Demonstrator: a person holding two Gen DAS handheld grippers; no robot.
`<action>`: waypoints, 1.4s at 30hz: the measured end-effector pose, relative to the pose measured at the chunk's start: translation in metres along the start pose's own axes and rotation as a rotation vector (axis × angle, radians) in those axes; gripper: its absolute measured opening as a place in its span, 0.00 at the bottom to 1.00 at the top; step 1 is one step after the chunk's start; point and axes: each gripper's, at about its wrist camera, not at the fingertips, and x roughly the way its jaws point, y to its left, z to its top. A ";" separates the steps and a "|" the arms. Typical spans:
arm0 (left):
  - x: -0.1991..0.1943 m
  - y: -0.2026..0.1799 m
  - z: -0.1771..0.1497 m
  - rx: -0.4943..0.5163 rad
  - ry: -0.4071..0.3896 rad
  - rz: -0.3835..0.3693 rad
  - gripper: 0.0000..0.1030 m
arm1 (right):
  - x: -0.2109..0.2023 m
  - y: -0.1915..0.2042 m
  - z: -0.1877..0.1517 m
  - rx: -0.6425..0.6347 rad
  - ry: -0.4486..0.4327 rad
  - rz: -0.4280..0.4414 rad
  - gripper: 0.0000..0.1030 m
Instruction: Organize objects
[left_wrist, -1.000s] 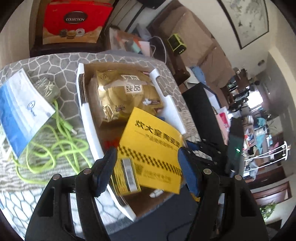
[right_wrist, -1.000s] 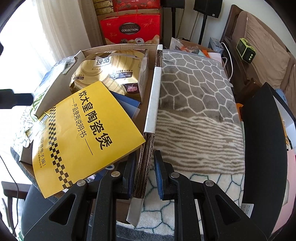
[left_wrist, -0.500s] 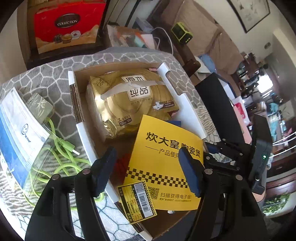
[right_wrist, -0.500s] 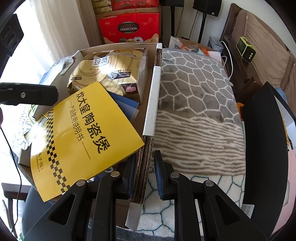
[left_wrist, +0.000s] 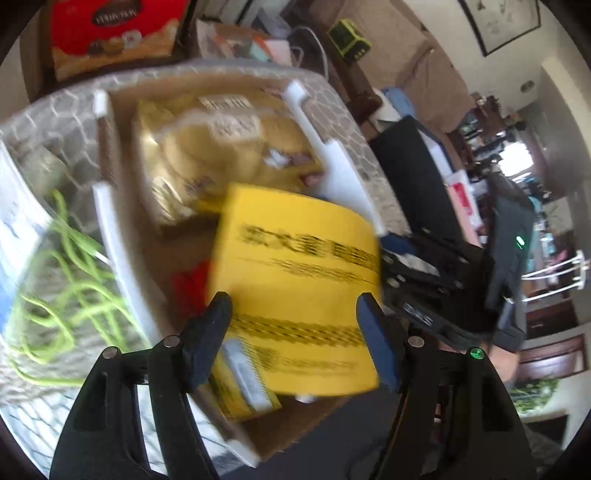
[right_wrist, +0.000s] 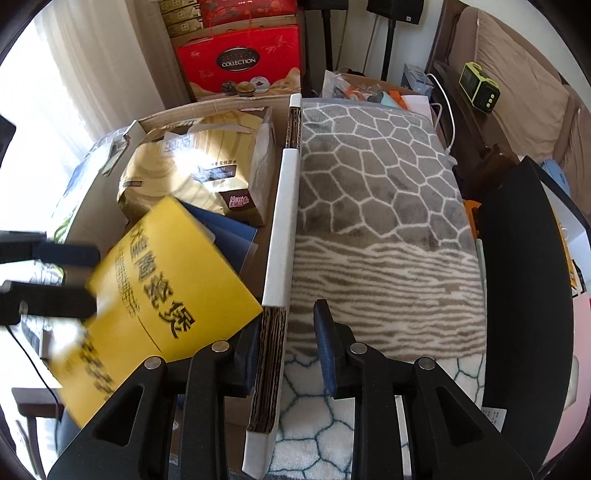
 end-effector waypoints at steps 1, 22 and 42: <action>0.001 -0.001 -0.001 -0.005 0.006 -0.018 0.64 | 0.000 0.000 0.001 0.003 -0.002 0.001 0.25; -0.007 -0.025 -0.024 0.068 0.000 -0.082 0.63 | 0.002 -0.014 0.009 0.093 -0.019 0.063 0.34; -0.010 -0.017 -0.048 0.009 0.066 -0.165 0.62 | -0.008 -0.009 -0.017 0.053 -0.007 0.064 0.34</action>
